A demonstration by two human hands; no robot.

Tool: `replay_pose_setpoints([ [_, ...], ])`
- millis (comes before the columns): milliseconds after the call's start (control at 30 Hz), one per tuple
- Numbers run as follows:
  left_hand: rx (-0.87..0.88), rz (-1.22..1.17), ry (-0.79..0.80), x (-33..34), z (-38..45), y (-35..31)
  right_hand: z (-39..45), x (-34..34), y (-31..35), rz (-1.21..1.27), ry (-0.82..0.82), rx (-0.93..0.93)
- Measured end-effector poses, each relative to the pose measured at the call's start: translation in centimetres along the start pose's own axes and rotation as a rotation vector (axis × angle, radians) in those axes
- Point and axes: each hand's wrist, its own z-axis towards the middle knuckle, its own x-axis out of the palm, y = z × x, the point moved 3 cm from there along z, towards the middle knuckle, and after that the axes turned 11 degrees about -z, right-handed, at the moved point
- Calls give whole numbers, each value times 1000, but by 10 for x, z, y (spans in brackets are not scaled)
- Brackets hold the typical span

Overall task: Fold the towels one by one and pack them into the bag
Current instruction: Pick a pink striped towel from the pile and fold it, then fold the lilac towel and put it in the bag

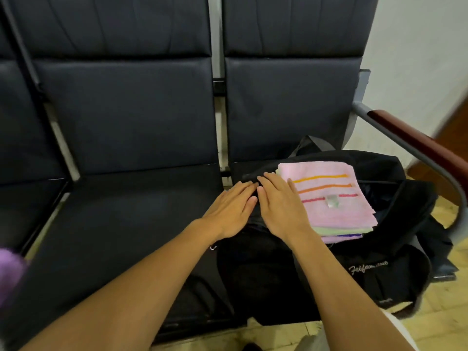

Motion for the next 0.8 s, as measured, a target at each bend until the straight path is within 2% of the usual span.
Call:
replay_pose_setpoints([
  [233, -17, -27, -112, -67, -61, 43, 14, -3, 95, 201, 77, -183],
  [367, -20, -17, -185, -105, -111, 72, 16, 3, 160, 488, 233, -82],
  [467, -94, -103, -218, -134, -148, 96, 13, 9, 215, 613, 289, -69],
  [600, -179, -209, -344, -180, -207, 137, 15, 9, 304, 692, 379, -161],
  [733, -279, -229, -363, -205, -268, 184, 3, 30, 373, 752, 571, -240],
  [800, -411, -207, -336, -211, -293, 213, 0, 51, 404, 696, 716, -281],
])
